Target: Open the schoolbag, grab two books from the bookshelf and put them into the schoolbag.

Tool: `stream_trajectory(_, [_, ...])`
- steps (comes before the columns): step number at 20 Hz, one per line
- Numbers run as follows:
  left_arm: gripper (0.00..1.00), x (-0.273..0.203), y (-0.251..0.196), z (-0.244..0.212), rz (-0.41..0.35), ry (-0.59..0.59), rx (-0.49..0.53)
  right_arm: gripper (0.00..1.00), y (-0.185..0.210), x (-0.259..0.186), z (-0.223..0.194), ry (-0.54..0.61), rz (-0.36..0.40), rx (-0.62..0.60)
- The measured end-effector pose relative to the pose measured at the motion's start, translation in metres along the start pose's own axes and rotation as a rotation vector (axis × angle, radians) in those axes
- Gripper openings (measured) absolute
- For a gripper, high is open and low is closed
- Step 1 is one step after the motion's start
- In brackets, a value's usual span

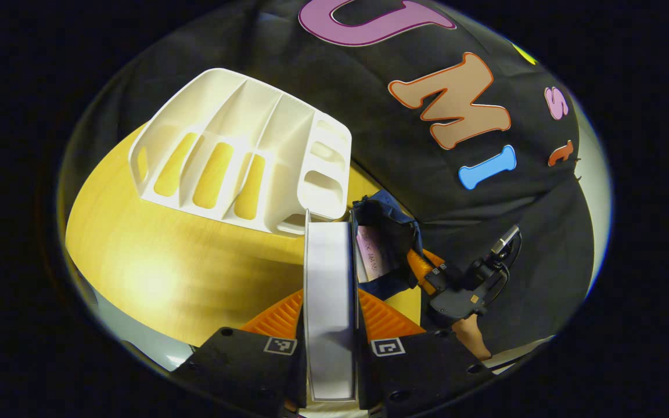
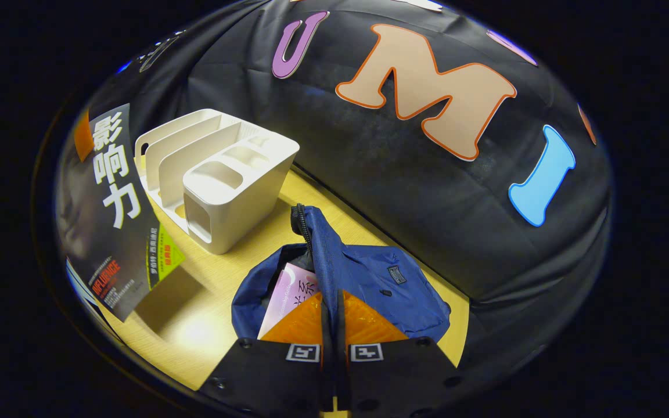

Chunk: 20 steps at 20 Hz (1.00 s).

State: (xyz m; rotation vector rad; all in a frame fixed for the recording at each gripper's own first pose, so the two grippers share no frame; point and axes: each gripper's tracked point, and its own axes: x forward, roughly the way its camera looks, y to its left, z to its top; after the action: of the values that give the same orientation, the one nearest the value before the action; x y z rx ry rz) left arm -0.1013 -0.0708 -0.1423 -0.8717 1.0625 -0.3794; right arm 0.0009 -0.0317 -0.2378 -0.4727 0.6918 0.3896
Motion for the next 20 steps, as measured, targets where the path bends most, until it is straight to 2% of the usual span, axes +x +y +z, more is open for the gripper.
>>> stream_trajectory(3, [0.32, 0.018, -0.016, -0.002, -0.072, -0.015, -0.021, 0.05, 0.001, 0.0, -0.001, 0.003, 0.002, -0.002])
stream_trajectory(6, [0.32, 0.039, -0.023, -0.007, -0.105, -0.045, -0.021, 0.05, 0.0, 0.0, 0.0, 0.002, 0.002, -0.004])
stream_trajectory(10, [0.31, 0.068, -0.044, -0.01, -0.189, -0.051, -0.097, 0.05, -0.002, -0.001, 0.002, 0.003, 0.004, -0.001])
stream_trajectory(13, [0.31, 0.088, -0.044, -0.012, -0.201, -0.063, -0.139, 0.05, -0.003, -0.001, 0.001, 0.001, 0.005, 0.0])
stream_trajectory(17, [0.32, 0.115, -0.052, -0.002, -0.249, -0.122, -0.244, 0.05, -0.003, -0.004, 0.0, -0.001, 0.007, -0.008])
stream_trajectory(20, [0.33, 0.136, -0.049, 0.004, -0.241, -0.181, -0.284, 0.05, -0.004, -0.005, 0.001, -0.005, 0.01, -0.018])
